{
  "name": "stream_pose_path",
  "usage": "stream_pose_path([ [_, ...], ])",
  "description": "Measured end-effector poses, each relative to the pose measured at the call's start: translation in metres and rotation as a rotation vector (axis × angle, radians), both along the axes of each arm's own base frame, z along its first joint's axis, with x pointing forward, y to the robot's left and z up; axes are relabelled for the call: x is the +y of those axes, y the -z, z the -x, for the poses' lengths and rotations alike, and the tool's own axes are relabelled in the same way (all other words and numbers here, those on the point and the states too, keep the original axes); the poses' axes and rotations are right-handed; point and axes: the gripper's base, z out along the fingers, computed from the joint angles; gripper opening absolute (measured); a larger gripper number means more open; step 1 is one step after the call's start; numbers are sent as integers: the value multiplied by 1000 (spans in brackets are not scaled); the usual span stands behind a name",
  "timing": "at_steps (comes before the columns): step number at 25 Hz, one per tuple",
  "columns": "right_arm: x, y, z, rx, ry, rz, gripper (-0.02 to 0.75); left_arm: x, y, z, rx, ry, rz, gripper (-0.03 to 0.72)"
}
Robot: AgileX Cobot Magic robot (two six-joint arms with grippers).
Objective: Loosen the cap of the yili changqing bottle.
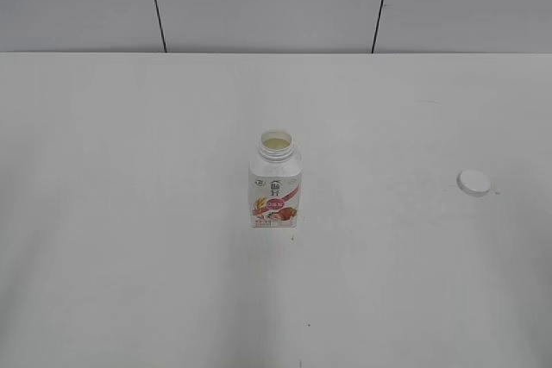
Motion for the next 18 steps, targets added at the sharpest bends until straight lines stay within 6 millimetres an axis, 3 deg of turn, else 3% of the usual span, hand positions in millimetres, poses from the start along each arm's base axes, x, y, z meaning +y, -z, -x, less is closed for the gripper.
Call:
stream_pose_path([
  [5,-3,23,25,-70,10,30,564,4,-3,26,-176,9,31,586],
  [11,-4,30,47,-214,13,41,564,8,28,48,-256,32,15,586],
  [18,-5,31,61,-320,11,48,564,6,41,50,-261,68,13,586],
])
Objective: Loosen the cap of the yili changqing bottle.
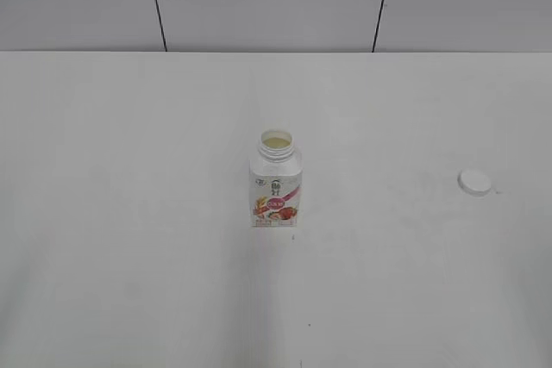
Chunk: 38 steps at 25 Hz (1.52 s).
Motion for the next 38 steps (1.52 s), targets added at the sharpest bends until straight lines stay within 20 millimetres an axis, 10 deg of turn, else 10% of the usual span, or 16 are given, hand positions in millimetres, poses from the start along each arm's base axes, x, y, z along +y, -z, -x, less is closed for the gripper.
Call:
stream_pose_path([
  [38,-4,2,-8,-56,32,31,564,-6,4,-8,-45,-101,26,566],
])
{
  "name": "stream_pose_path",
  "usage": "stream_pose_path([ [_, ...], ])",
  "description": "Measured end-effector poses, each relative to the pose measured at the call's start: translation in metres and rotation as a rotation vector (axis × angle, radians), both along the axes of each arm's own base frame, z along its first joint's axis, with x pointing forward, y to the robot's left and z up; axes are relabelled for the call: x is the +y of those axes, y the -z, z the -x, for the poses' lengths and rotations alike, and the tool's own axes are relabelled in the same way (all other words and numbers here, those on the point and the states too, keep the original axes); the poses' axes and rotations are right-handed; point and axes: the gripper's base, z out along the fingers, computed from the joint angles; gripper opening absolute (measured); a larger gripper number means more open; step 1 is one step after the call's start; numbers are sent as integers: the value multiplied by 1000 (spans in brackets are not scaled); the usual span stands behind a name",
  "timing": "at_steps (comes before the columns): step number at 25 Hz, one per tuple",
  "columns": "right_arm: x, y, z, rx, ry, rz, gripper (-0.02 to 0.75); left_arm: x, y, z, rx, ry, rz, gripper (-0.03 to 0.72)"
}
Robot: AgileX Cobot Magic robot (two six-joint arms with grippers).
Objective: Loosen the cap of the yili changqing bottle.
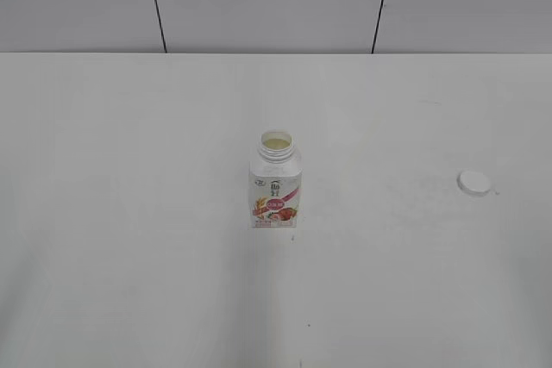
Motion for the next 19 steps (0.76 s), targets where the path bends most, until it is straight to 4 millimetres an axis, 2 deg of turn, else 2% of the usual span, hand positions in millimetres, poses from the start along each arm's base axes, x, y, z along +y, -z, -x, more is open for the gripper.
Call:
stream_pose_path([
  [19,0,0,0,-1,1,1,564,0,0,0,0,0,2,565],
])
